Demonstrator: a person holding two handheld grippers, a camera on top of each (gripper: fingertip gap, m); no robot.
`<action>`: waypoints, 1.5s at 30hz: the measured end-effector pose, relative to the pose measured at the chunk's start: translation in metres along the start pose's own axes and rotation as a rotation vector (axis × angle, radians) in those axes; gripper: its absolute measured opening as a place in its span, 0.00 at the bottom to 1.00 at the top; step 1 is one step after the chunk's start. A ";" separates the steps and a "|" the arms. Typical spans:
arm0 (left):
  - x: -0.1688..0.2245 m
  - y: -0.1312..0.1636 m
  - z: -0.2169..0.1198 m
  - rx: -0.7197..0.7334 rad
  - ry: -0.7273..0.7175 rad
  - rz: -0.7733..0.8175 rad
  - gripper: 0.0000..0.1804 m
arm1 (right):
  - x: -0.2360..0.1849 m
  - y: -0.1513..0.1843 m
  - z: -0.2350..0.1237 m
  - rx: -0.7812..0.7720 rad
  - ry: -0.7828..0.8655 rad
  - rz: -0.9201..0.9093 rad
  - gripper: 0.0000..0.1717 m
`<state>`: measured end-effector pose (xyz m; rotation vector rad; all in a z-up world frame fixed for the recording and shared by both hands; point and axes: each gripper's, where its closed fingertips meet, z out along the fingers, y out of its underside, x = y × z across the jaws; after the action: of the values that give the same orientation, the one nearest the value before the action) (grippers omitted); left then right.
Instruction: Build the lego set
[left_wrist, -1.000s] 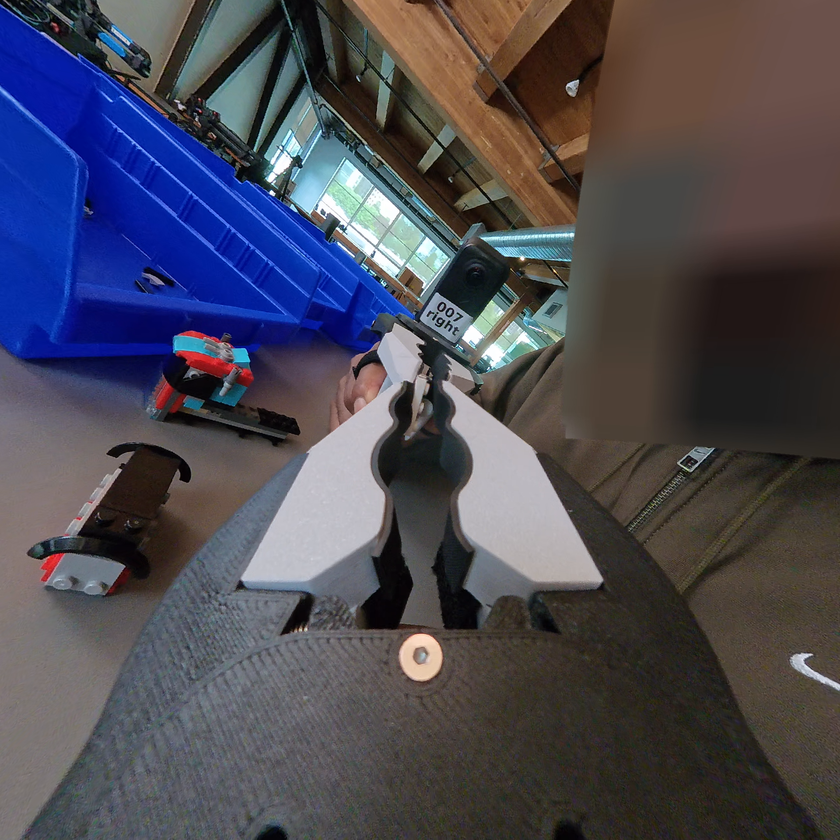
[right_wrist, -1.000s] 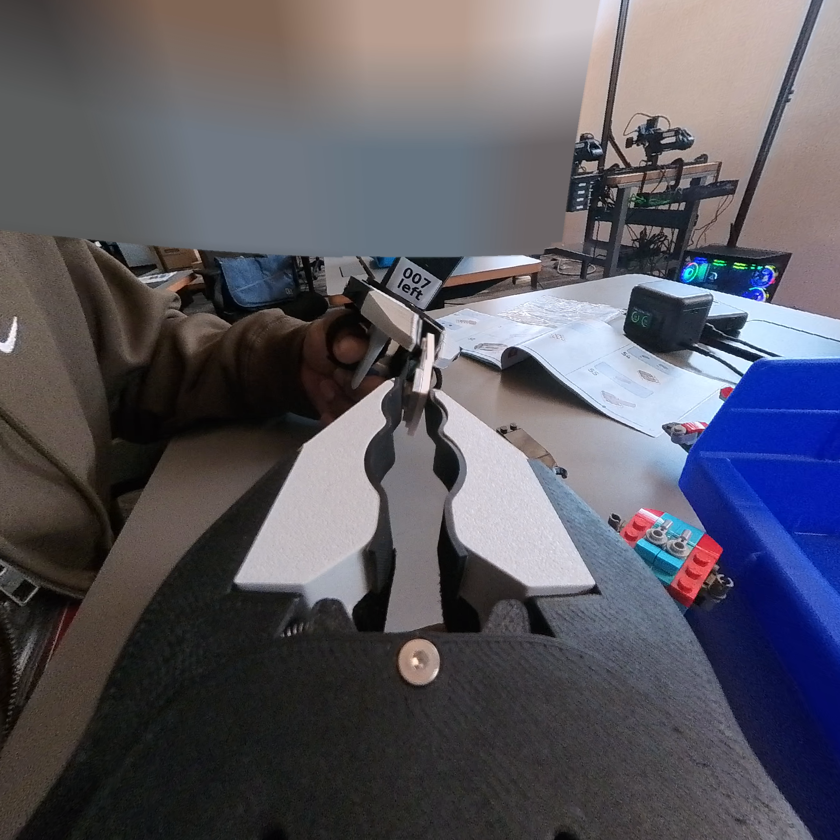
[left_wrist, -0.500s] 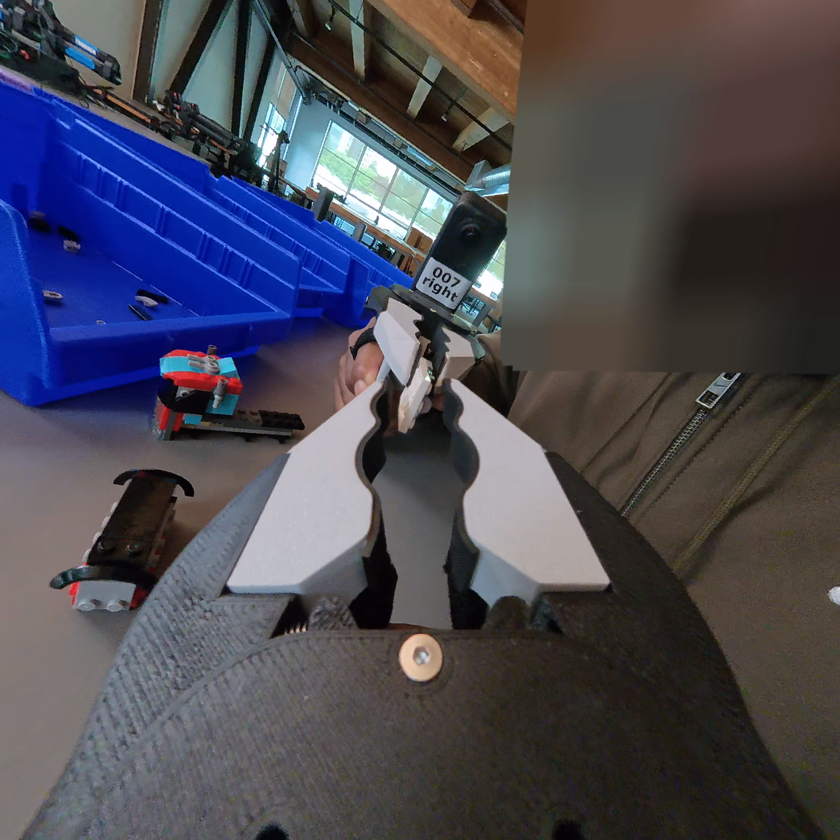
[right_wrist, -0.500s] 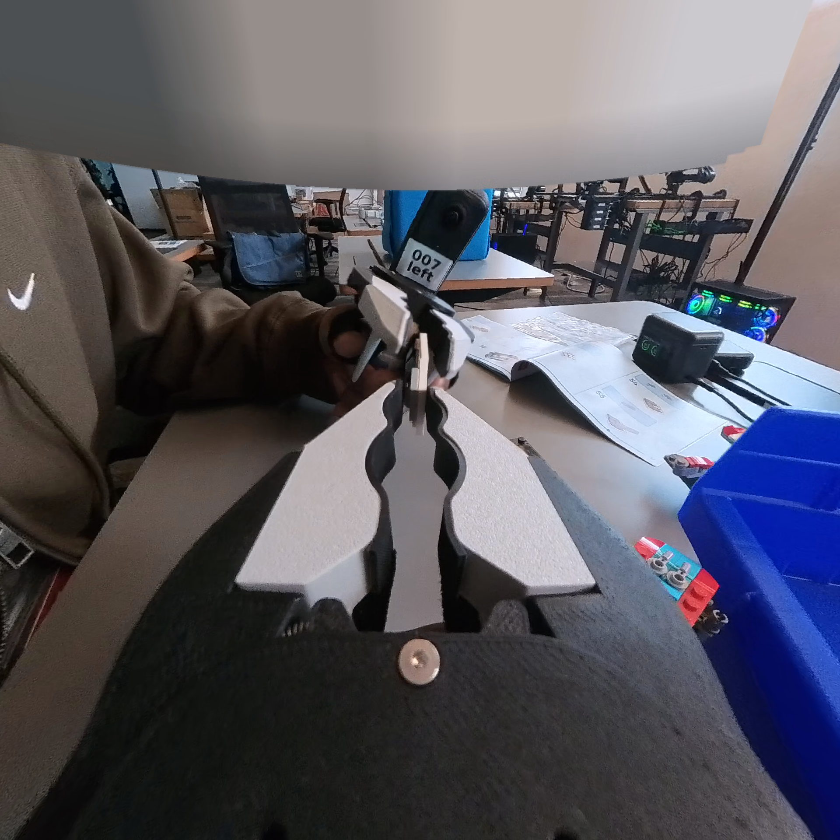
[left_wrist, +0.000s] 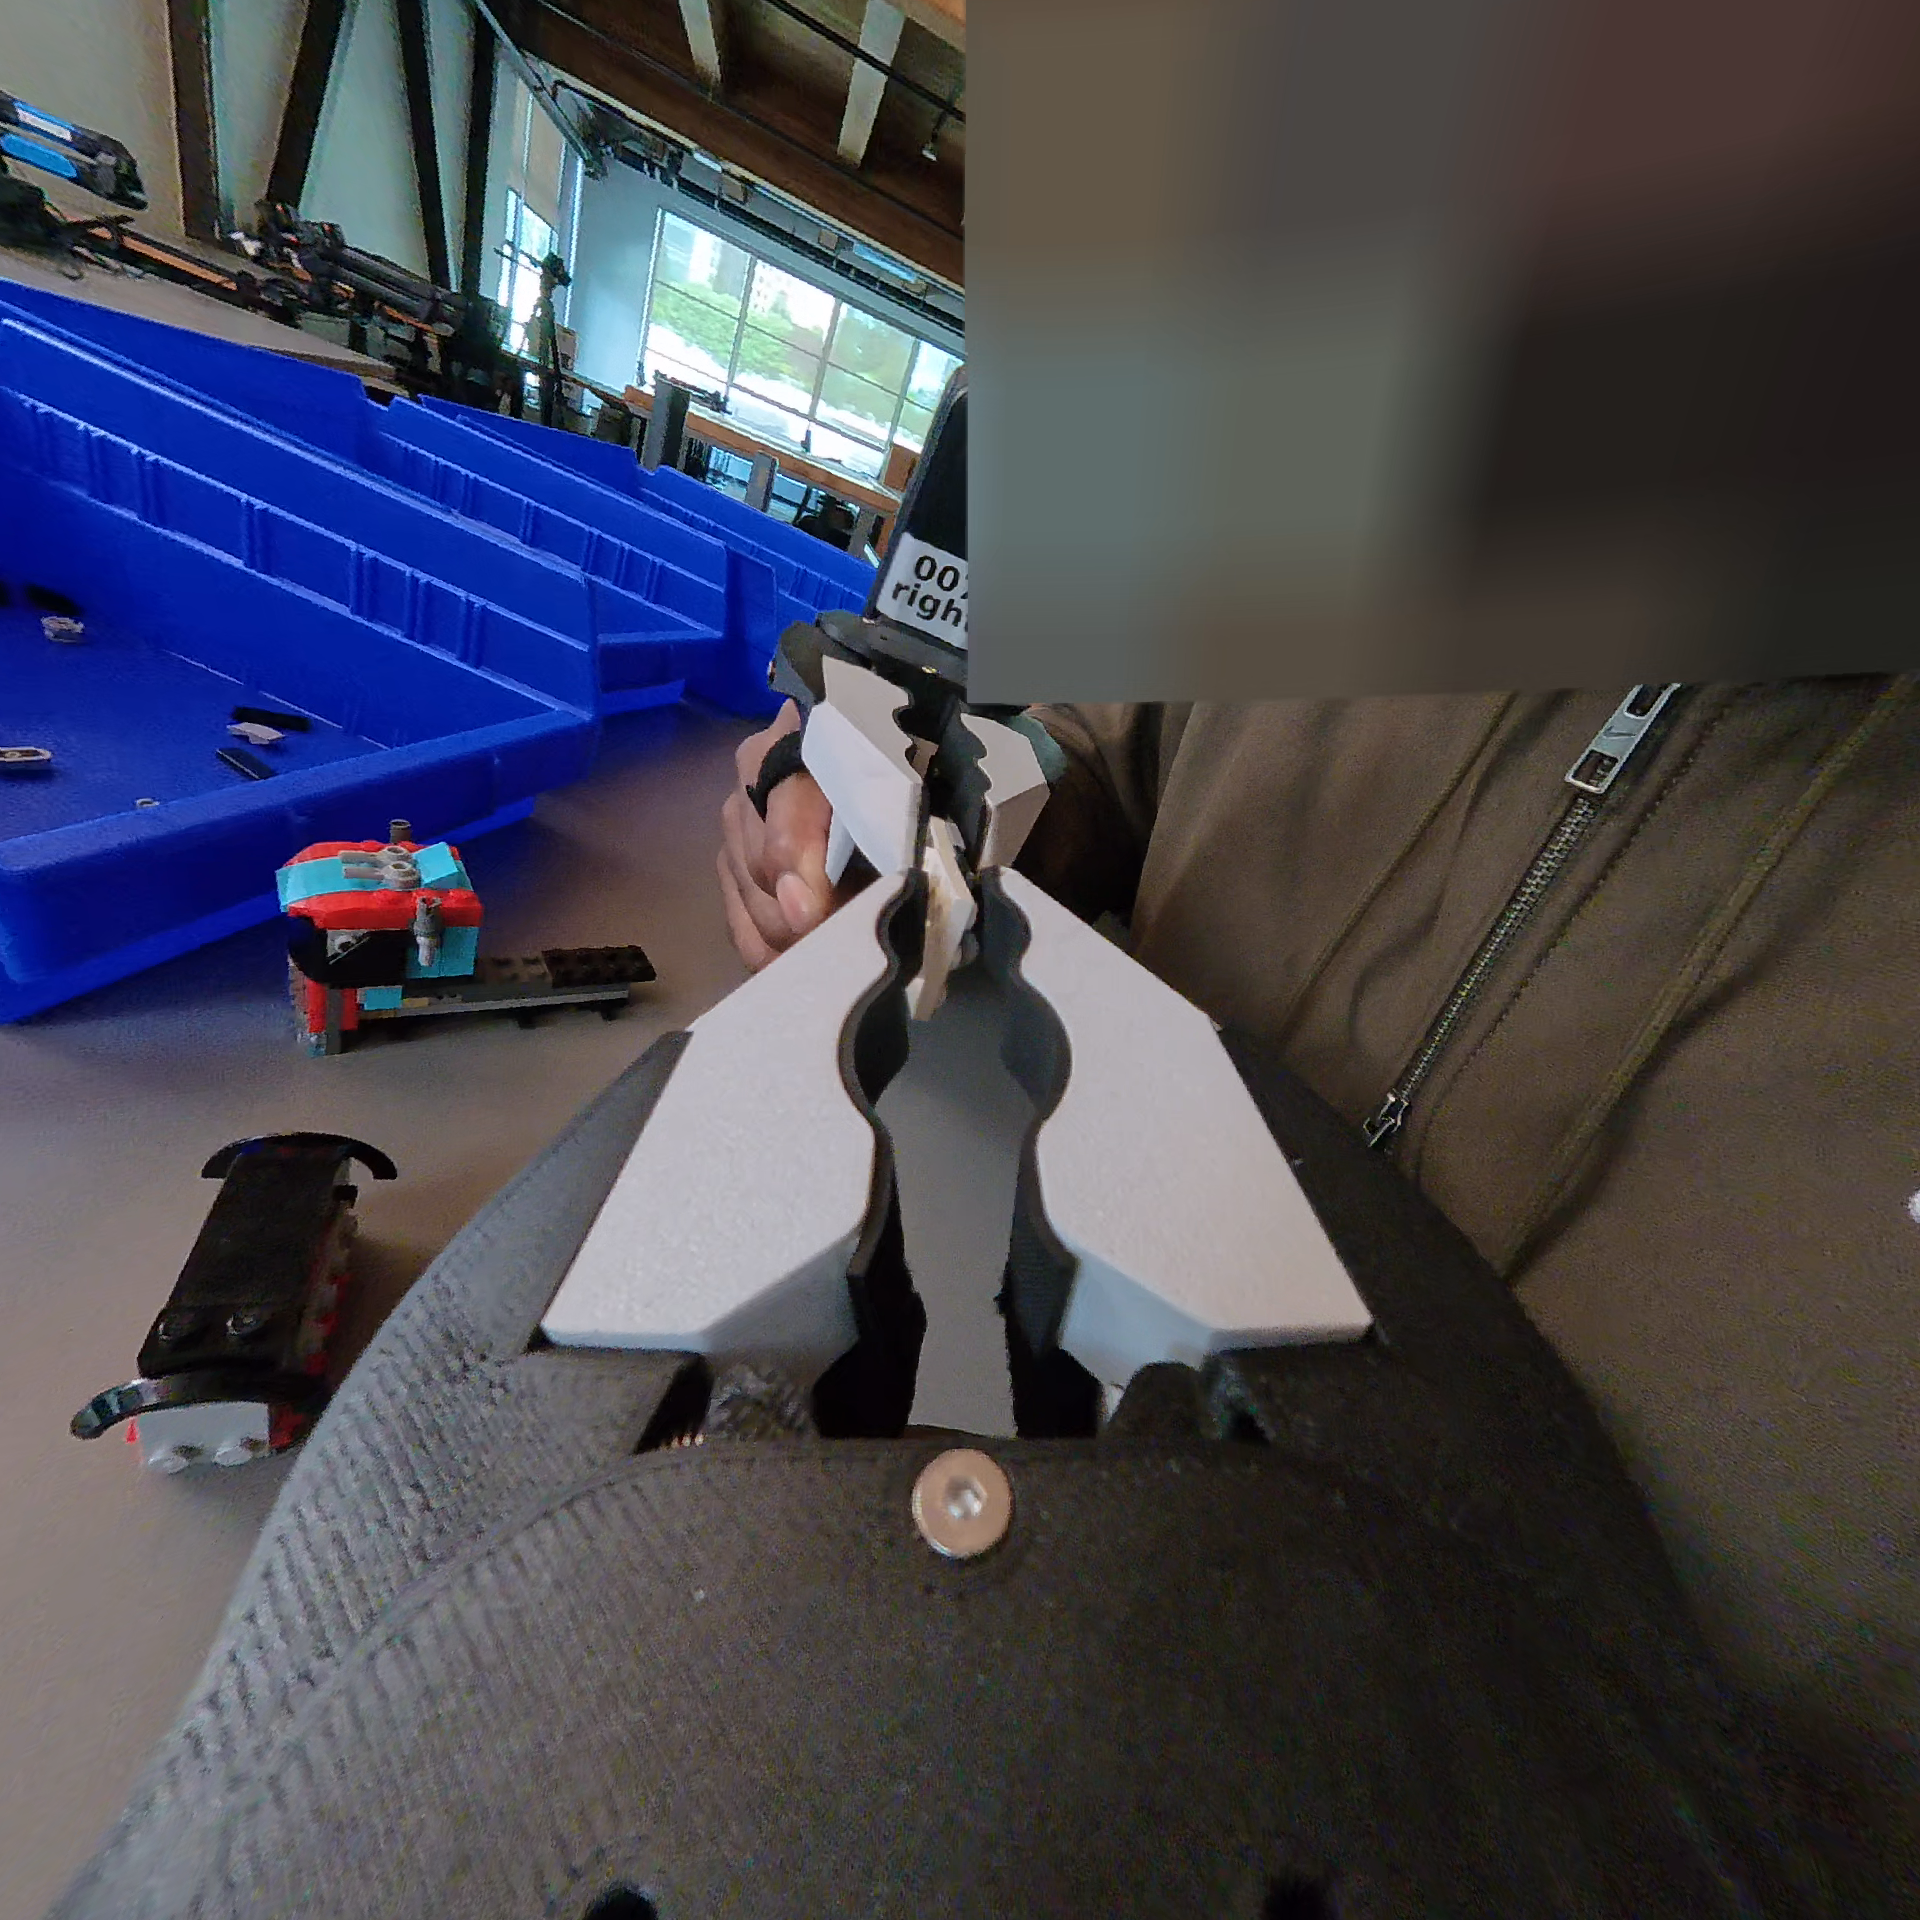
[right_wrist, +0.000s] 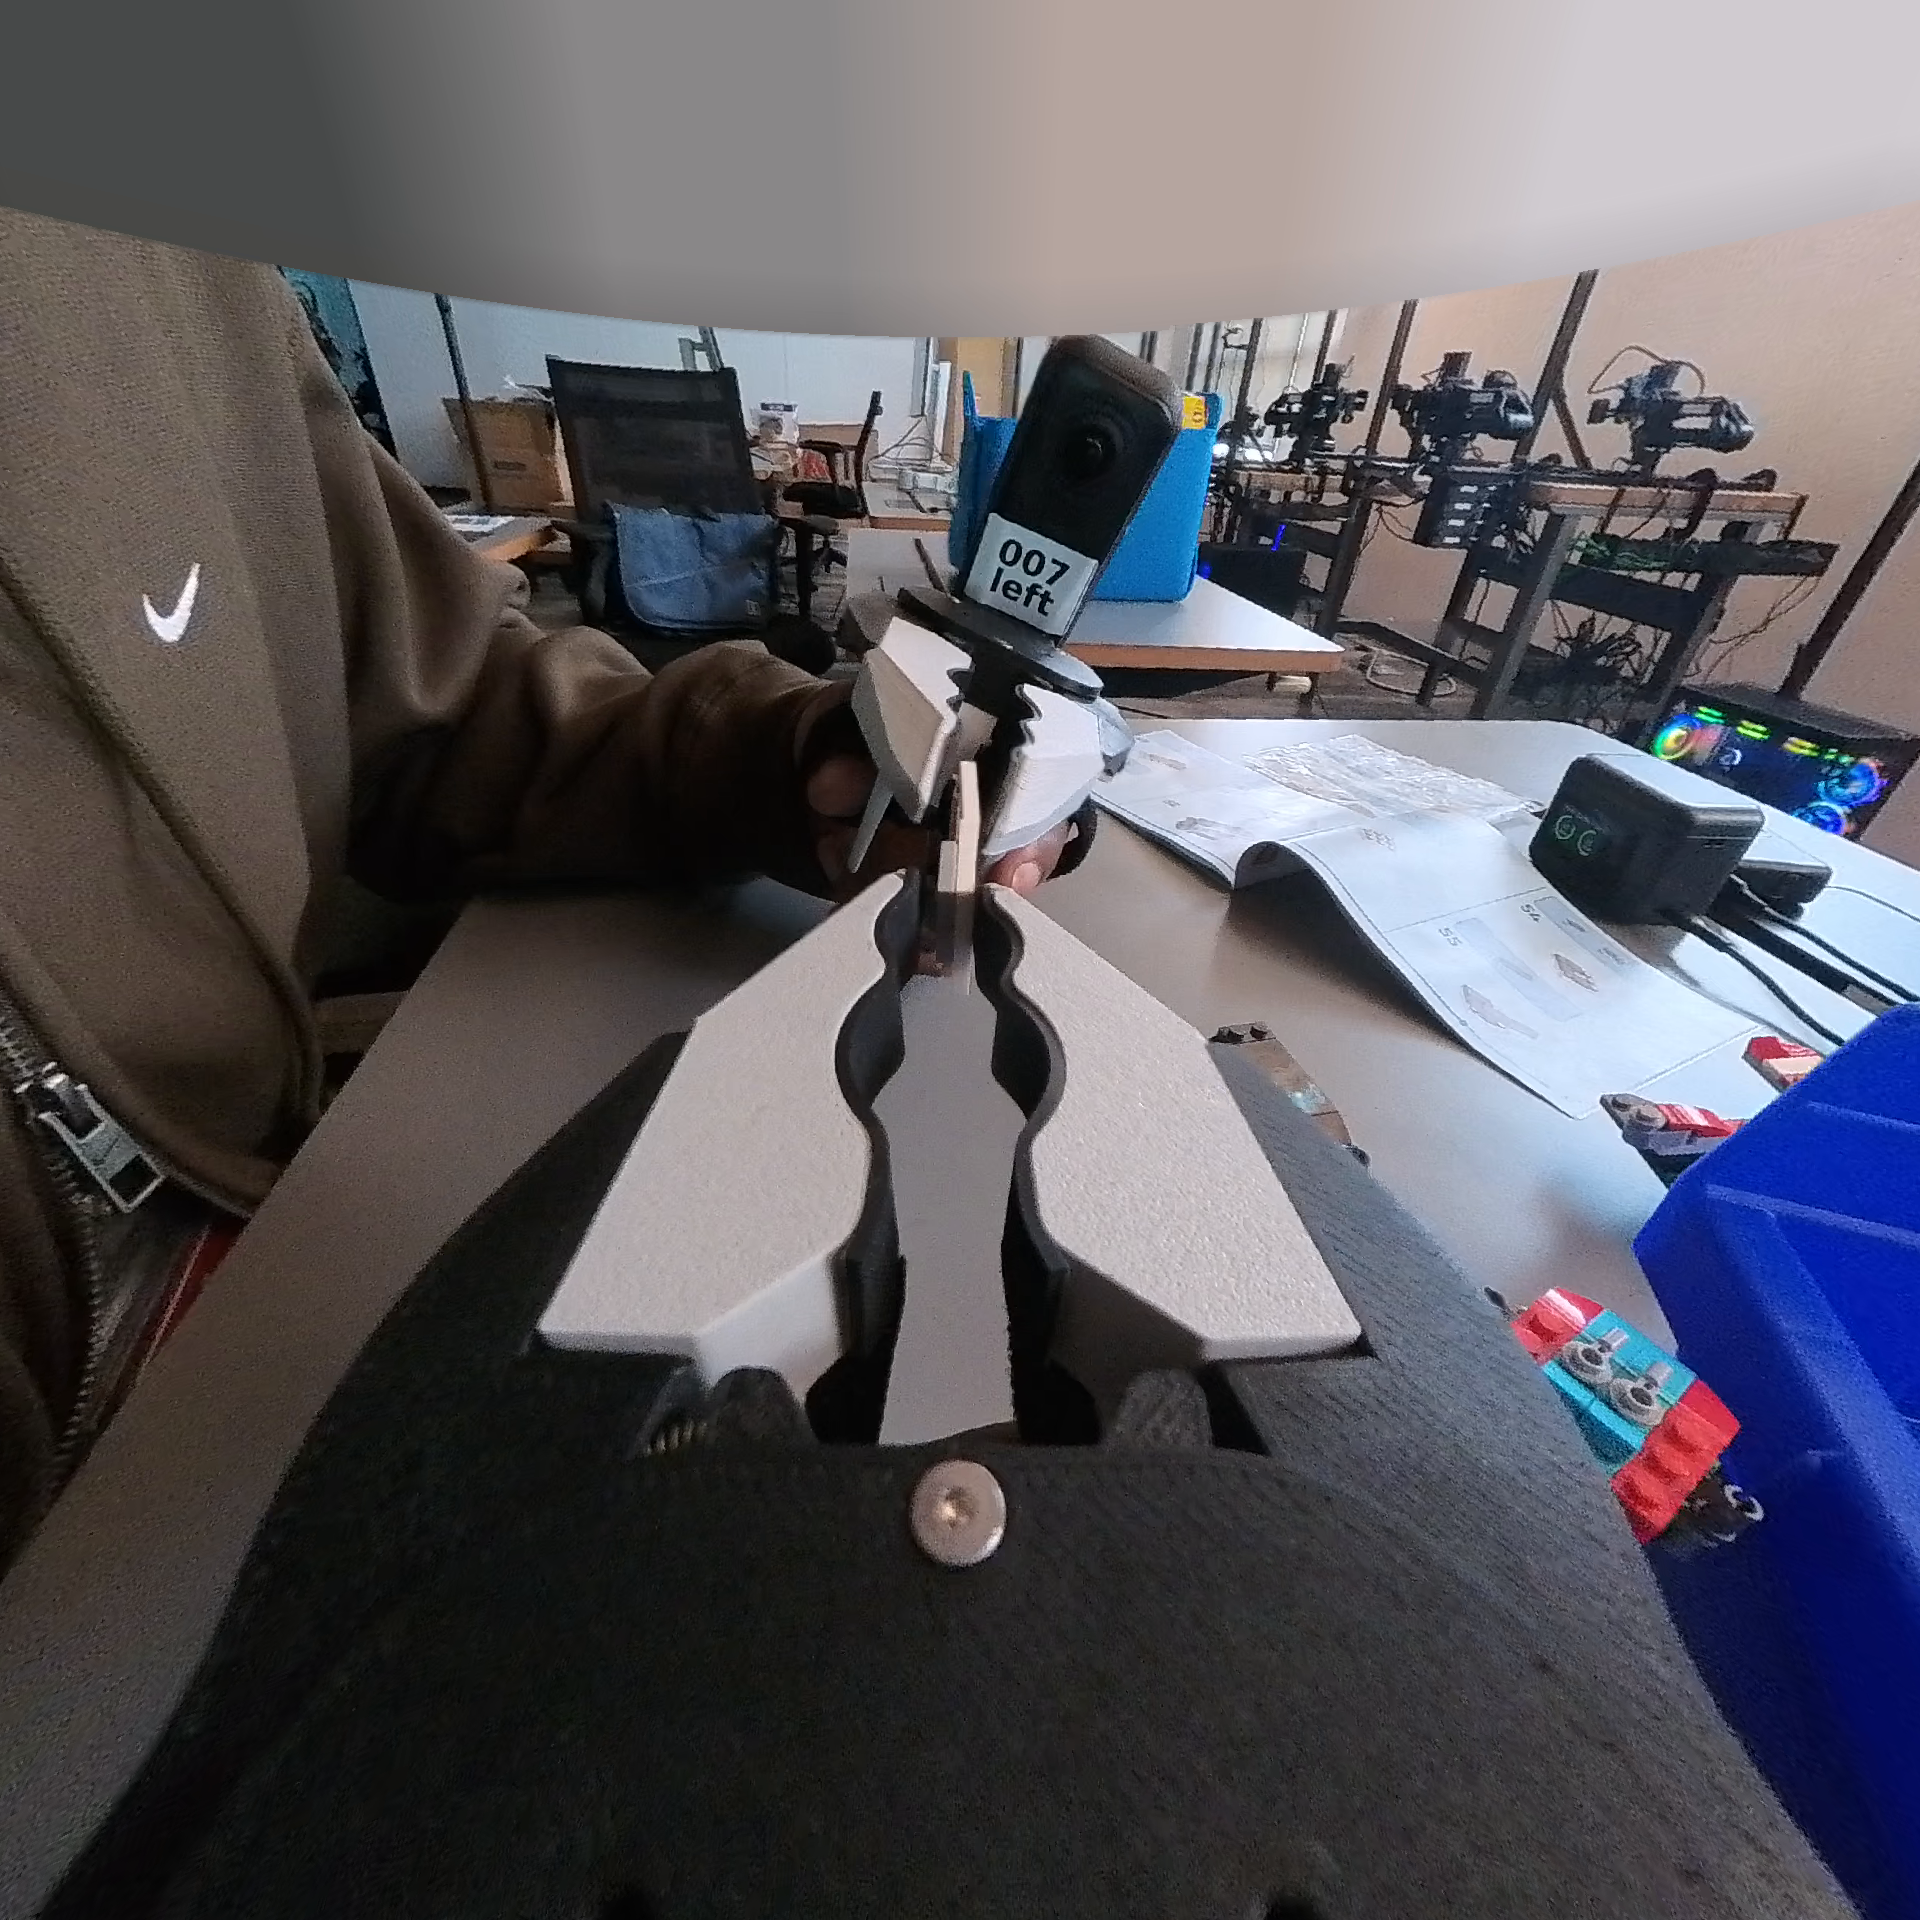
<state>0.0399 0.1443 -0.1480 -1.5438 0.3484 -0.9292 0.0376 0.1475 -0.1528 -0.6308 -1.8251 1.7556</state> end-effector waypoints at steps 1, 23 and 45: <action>0.000 0.000 0.000 -0.001 0.001 0.004 0.06 | 0.000 0.000 0.000 -0.001 -0.005 0.005 0.06; -0.002 0.002 0.001 0.003 0.006 0.014 0.05 | -0.004 0.003 0.000 -0.002 -0.024 -0.003 0.06; 0.003 0.007 -0.002 -0.042 0.013 0.002 0.06 | -0.006 0.004 -0.001 -0.015 -0.048 -0.010 0.06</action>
<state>0.0423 0.1388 -0.1533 -1.5766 0.3808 -0.9359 0.0426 0.1444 -0.1573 -0.5896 -1.8714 1.7667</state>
